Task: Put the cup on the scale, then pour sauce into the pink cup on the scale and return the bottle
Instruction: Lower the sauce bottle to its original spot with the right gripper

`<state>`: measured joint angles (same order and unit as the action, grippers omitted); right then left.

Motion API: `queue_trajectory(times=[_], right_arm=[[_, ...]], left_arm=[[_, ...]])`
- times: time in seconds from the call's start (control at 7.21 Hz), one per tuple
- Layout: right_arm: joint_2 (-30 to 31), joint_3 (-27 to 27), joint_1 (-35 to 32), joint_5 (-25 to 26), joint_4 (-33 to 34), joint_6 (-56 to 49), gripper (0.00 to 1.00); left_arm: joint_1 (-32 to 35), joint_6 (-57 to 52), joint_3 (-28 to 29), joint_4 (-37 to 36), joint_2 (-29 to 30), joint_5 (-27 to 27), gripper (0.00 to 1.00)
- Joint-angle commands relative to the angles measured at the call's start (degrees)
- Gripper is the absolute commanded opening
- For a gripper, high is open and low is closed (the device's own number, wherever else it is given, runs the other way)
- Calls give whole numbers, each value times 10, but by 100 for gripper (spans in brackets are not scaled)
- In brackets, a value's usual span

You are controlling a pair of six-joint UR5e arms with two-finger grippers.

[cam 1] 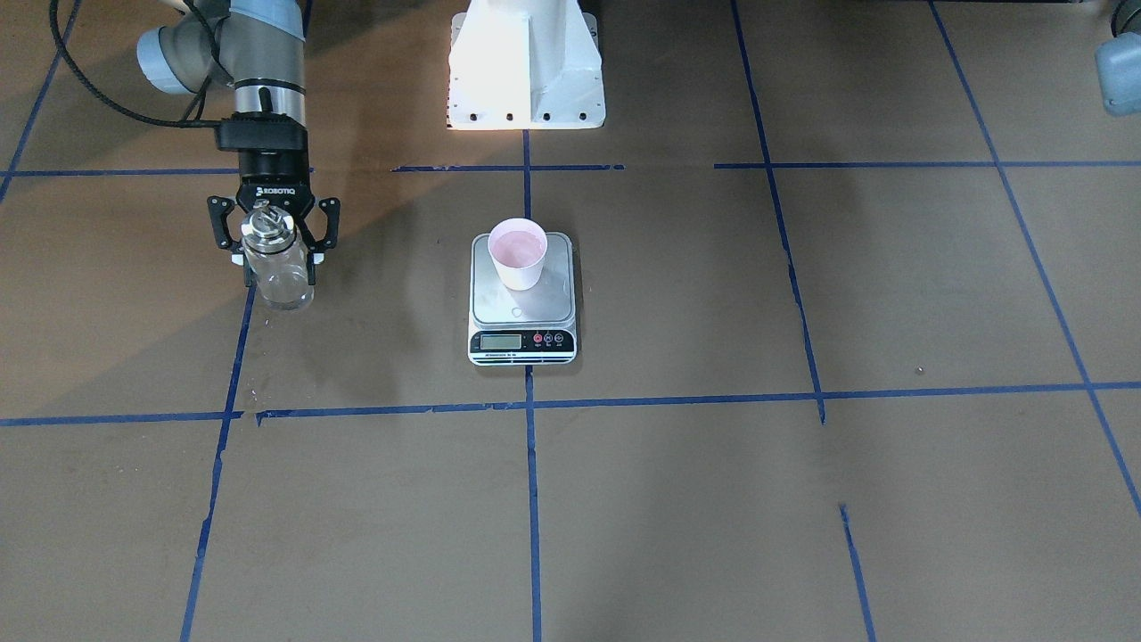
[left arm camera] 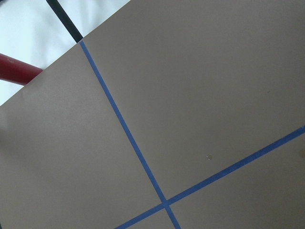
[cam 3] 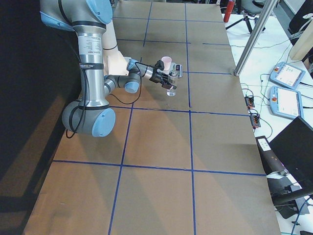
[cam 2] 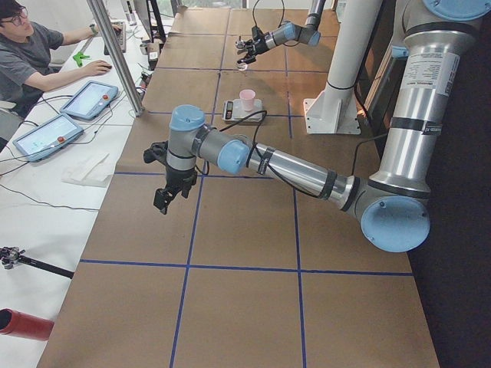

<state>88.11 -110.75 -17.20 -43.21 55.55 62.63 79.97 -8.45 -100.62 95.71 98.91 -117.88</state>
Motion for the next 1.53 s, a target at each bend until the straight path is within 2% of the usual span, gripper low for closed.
queue_trajectory(times=[0.0, 0.55, 0.83, 0.97, 1.25, 1.39], right_arm=[[22, 3, -16, -51, 0, 124, 0], [39, 43, -15, -29, -1, 131, 0], [39, 44, -14, -28, 0, 130, 0], [39, 45, -14, -29, -1, 130, 3], [39, 50, -13, -30, 0, 130, 30], [39, 51, -13, -30, 0, 130, 50]], left_arm=[[0, 1, -1, 0, 2, 1, 100], [0, 1, 0, 0, 4, 1, 100], [-1, 1, 0, 0, 4, 1, 100], [0, 2, 0, 0, 4, 1, 100], [-1, 1, 0, 0, 5, 2, 100], [-1, 1, 0, 0, 4, 2, 100]])
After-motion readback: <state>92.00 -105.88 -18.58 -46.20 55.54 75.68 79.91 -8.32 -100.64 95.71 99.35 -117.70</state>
